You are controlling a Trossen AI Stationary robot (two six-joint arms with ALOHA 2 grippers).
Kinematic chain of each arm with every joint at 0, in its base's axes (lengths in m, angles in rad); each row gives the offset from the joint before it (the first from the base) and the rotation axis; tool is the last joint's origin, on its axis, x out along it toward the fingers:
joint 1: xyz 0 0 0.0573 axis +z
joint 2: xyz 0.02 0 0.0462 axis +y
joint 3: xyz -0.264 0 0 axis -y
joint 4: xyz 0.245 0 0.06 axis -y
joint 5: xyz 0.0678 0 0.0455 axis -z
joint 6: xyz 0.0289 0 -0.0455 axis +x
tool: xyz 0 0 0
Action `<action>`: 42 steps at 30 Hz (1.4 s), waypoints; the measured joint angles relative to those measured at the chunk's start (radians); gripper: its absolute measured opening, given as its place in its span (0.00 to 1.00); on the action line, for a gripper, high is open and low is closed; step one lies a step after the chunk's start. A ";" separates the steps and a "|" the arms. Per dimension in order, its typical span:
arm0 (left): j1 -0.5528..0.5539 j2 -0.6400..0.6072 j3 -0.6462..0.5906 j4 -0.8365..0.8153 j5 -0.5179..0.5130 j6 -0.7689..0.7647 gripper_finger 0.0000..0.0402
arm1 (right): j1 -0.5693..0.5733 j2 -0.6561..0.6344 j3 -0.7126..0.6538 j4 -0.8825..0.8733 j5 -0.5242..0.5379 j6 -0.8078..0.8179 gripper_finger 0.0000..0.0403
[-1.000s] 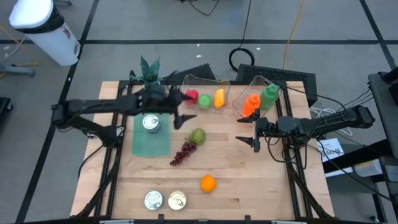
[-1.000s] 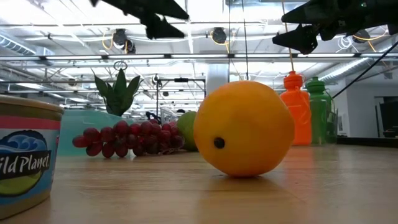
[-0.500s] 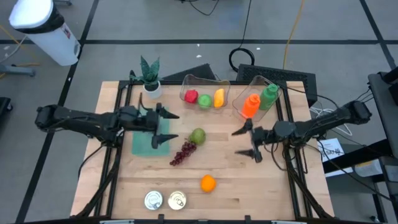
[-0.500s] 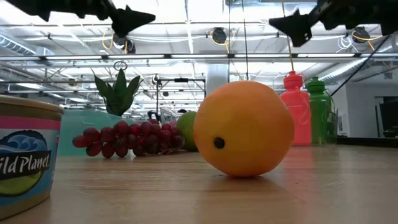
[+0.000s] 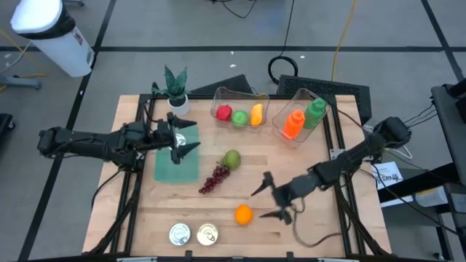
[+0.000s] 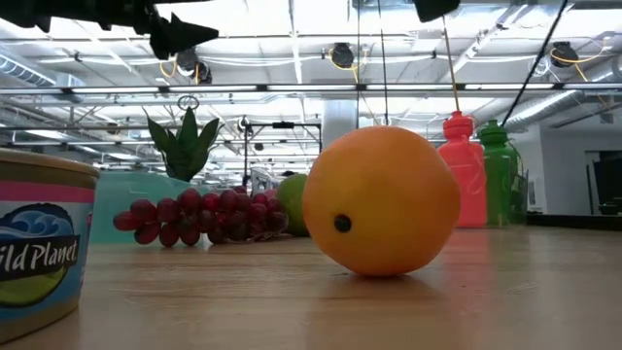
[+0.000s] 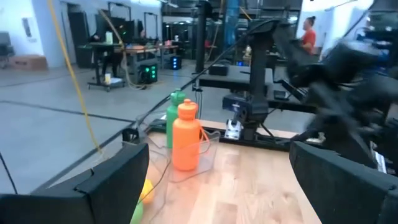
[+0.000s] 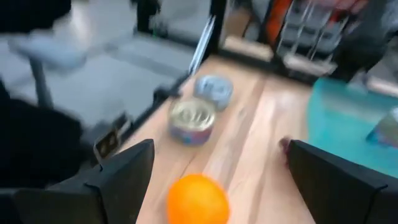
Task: Pick & Place Food Item
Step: Put the orange into the left transparent bin
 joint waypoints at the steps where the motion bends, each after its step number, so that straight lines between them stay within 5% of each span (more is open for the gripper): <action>1: 0.000 0.000 0.000 -0.001 -0.001 -0.011 0.98 | 0.006 0.032 0.054 -0.080 0.001 0.000 0.88; 5: 0.000 0.000 0.000 0.001 0.007 -0.005 0.98 | 0.016 0.161 0.186 -0.248 0.000 -0.008 0.88; 22: 0.000 0.001 0.000 0.007 0.008 0.001 0.98 | -0.041 0.498 0.249 -0.172 -0.039 0.029 0.89; 32: 0.000 0.001 0.000 0.008 0.009 -0.014 0.98 | -0.058 0.473 0.245 -0.184 -0.075 -0.005 0.76; 42: -0.004 0.001 0.000 0.025 0.011 -0.084 0.98 | -0.062 0.229 0.194 -0.328 0.183 -0.029 0.78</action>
